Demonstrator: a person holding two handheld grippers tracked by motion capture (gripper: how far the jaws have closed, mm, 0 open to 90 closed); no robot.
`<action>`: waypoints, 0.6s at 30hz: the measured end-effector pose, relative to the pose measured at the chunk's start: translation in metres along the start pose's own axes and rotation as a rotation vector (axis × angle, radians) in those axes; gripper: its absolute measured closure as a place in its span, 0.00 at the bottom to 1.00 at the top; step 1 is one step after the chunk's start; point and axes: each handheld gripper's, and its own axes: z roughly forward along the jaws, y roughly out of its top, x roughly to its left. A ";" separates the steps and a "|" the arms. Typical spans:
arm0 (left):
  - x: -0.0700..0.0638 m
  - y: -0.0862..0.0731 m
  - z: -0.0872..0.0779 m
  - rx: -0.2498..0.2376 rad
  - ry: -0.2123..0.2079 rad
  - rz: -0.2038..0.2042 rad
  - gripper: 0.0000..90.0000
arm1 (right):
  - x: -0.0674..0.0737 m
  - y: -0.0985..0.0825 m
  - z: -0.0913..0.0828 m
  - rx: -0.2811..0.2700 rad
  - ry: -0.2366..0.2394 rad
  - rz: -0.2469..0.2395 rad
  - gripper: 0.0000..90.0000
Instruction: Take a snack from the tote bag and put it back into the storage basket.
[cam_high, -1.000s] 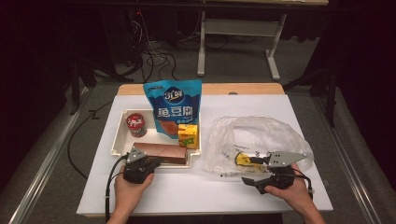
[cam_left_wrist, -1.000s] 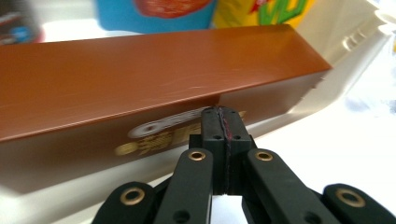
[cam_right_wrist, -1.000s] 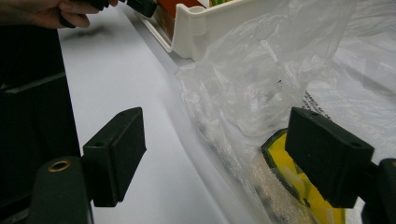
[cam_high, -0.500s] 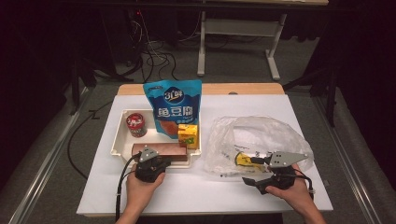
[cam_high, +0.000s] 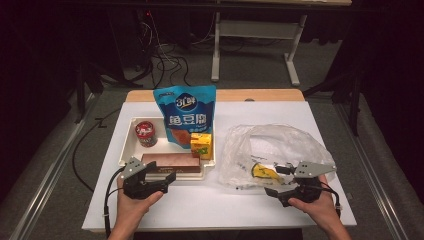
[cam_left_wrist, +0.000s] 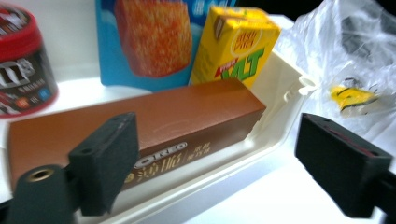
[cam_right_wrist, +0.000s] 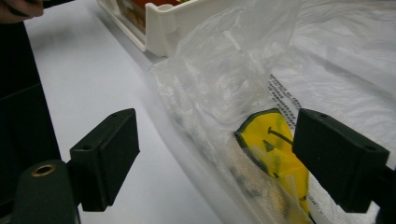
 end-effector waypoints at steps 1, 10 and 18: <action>0.000 0.000 -0.002 -0.002 0.008 0.004 0.09 | 0.000 0.000 -0.001 -0.004 -0.006 0.005 0.16; 0.001 -0.003 -0.017 -0.011 0.030 0.038 0.00 | -0.007 -0.010 -0.011 0.003 -0.082 0.051 0.04; 0.009 -0.008 -0.034 -0.031 0.028 0.048 0.00 | -0.017 -0.021 -0.025 -0.005 -0.139 0.093 0.02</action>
